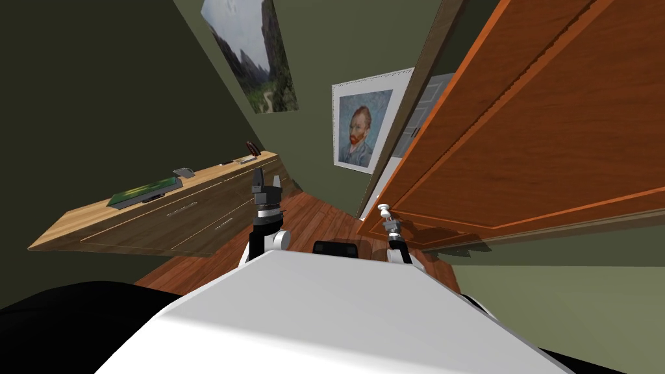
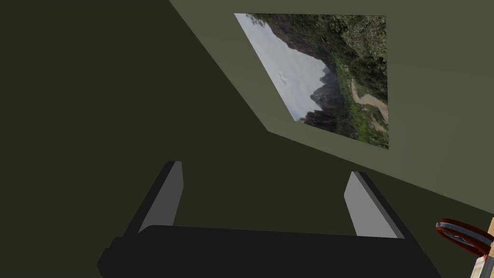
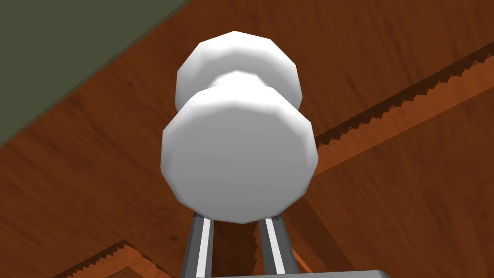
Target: Pull the door open
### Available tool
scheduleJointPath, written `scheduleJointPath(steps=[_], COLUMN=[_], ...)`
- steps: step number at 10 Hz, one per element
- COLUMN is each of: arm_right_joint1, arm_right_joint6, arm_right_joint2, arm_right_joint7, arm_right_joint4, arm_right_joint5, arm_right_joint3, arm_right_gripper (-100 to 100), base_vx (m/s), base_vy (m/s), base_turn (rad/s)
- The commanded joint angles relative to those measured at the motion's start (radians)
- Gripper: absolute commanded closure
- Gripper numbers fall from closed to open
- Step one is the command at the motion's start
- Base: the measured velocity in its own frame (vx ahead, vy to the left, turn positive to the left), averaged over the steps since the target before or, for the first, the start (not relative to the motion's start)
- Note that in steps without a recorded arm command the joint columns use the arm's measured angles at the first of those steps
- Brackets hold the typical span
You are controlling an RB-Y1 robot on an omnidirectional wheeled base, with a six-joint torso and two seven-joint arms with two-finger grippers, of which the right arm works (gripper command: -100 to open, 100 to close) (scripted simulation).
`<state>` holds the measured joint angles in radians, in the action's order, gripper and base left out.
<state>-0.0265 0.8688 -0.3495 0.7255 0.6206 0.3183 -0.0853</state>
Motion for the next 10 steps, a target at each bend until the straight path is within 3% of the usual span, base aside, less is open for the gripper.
scheduleJointPath(steps=[1, 4, 9, 10], arm_right_joint1=[-0.003, -0.001, 0.004, 0.023], arm_right_joint6=[0.007, 0.007, 0.007, -0.012], arm_right_joint2=[0.008, 0.006, 0.0, 0.0], arm_right_joint7=[0.05, 0.106, 0.251, 0.258], arm_right_joint4=[0.026, 0.028, 0.034, 0.032], arm_right_joint5=[0.007, 0.014, 0.039, 0.05], arm_right_joint3=[-0.014, -0.018, -0.036, -0.038], arm_right_gripper=[100, 100, 100, -100], base_vx=[-0.031, -0.024, -0.027, -0.043], base_vy=[-0.016, -0.006, -0.007, -0.019], base_turn=[0.059, 0.014, 0.035, 0.005])
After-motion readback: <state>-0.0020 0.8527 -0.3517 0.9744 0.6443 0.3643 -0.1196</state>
